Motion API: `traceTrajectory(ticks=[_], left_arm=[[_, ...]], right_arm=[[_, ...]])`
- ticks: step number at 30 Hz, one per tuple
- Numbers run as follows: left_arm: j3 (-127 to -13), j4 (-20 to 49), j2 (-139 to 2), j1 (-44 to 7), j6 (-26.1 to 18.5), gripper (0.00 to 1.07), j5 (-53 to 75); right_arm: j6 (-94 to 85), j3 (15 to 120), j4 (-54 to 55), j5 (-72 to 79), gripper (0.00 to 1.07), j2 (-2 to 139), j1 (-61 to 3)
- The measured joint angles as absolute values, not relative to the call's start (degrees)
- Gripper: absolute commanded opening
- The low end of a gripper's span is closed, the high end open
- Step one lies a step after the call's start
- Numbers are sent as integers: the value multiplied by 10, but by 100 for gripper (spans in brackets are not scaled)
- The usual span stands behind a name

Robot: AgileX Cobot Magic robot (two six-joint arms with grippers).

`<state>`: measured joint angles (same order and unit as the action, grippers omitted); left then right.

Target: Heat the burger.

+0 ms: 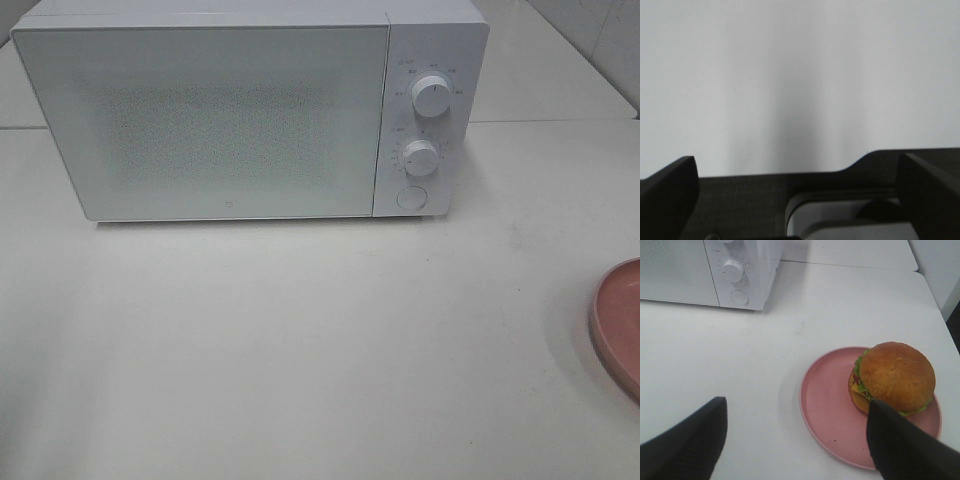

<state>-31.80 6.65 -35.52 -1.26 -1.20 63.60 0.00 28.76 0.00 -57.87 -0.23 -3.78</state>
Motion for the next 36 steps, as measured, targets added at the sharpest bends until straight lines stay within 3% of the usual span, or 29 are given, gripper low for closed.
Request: traceTrajectory(ticks=[21, 24, 29, 36], left_arm=[[-299, 54, -36, -10, -12, 100, 621], [-299, 54, -28, -7, -12, 100, 621], [-299, 54, 2, 48, -12, 100, 621], [-299, 54, 3, 50, -12, 100, 621]], right_arm=[[0, 288, 0, -579, 76, -2, -38], [0, 288, 0, -579, 76, -2, -38], [0, 288, 0, -579, 76, -2, -38], [0, 288, 0, -579, 76, -2, -38]])
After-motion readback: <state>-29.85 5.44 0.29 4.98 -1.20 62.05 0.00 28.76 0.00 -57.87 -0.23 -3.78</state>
